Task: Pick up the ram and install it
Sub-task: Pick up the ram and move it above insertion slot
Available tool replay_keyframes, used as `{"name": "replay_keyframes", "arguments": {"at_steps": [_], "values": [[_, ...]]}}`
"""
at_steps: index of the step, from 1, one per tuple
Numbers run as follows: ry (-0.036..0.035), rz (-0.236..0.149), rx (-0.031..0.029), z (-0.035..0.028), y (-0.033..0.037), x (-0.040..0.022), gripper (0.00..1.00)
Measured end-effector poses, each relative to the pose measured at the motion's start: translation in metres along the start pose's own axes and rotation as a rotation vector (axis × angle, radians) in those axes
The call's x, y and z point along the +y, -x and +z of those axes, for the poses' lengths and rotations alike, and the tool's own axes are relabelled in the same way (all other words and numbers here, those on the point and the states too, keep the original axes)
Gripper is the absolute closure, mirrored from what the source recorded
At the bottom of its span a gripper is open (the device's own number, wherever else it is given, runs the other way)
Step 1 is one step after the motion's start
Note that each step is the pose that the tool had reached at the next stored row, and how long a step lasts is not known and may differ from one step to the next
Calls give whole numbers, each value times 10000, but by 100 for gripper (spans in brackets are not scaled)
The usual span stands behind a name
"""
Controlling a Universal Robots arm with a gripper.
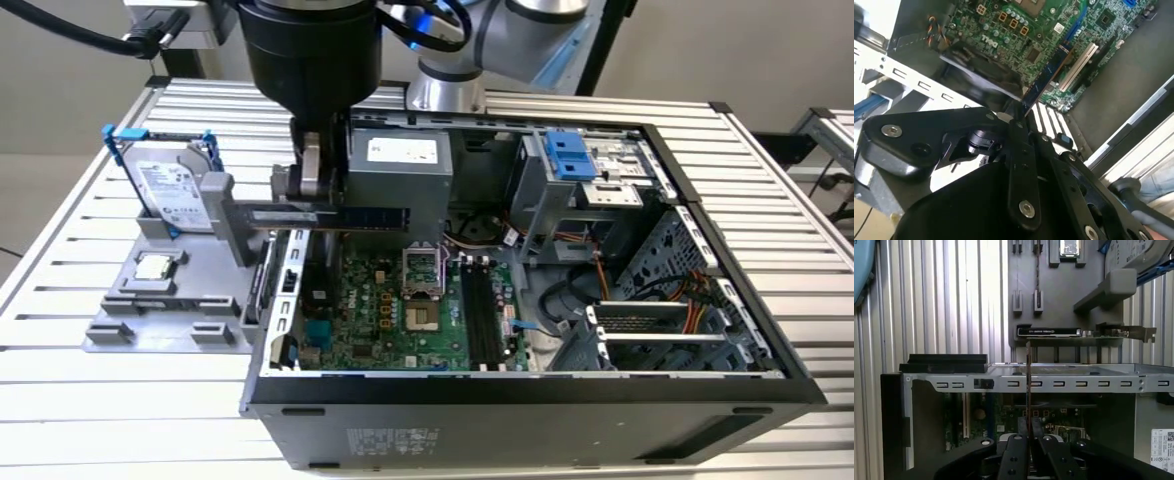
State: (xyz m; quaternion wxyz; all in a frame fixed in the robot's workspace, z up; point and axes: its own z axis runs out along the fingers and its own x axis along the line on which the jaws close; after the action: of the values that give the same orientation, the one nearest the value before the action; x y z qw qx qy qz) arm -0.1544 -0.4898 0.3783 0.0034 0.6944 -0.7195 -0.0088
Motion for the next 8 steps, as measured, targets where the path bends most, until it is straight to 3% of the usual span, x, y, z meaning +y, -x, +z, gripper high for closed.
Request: {"name": "replay_keyframes", "arguments": {"at_steps": [5, 8], "values": [[-1, 158, -3, 0, 2, -53, 100], [-1, 173, 4, 1, 2, -54, 100]]}}
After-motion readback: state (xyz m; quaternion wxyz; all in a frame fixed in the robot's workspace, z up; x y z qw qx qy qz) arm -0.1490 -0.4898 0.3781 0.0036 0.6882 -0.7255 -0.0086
